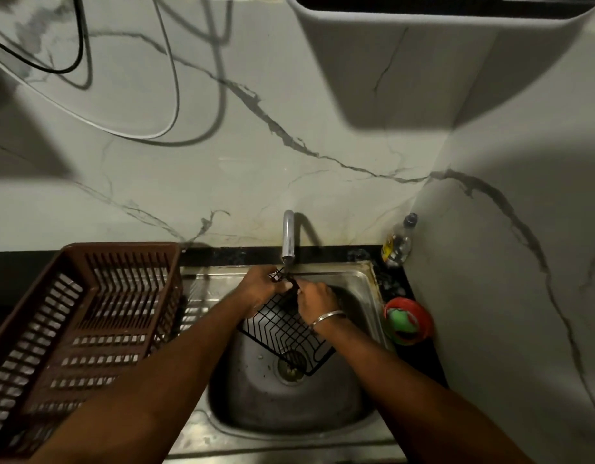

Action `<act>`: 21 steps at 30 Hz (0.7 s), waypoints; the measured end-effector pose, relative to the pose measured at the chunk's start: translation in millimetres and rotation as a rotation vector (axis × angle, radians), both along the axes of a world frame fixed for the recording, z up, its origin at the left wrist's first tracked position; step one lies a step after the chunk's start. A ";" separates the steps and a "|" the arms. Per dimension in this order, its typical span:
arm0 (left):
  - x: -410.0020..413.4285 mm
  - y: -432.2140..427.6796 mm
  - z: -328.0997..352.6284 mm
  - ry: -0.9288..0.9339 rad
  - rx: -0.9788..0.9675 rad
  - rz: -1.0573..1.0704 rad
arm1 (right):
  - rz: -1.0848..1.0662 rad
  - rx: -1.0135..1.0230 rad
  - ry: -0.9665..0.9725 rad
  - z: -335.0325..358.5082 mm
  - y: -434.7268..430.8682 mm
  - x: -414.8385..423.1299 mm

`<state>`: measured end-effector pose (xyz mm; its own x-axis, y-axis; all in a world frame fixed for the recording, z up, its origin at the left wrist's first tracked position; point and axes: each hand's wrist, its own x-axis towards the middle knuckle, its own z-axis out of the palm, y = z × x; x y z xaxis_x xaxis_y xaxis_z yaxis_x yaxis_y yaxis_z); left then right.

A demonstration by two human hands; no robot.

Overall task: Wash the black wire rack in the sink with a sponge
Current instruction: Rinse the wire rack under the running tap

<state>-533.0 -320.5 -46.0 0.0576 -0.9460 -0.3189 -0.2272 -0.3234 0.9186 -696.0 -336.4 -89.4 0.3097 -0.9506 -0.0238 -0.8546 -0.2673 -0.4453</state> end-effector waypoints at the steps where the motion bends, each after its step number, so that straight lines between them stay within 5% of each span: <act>1: 3.9 -1.2 -4.3 -0.078 -0.031 -0.046 | -0.001 0.003 -0.018 -2.3 -2.9 -0.7; 10: 8.7 2.6 -16.6 -0.845 -0.216 -0.085 | -0.103 0.135 -0.128 -22.0 -7.4 -2.5; 15: 14.2 3.3 -27.1 -0.887 -0.188 -0.099 | -0.155 0.395 -0.443 -16.3 -24.9 -10.7; 21: 16.3 -0.6 -25.9 -0.810 -0.178 -0.092 | -0.296 0.434 -0.790 -6.0 -67.7 18.0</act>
<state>-516.8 -321.1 -71.8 0.1244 -0.9905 -0.0577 -0.8579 -0.1366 0.4952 -678.1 -404.0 -95.4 0.1356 -0.9503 -0.2803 -0.2702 0.2367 -0.9332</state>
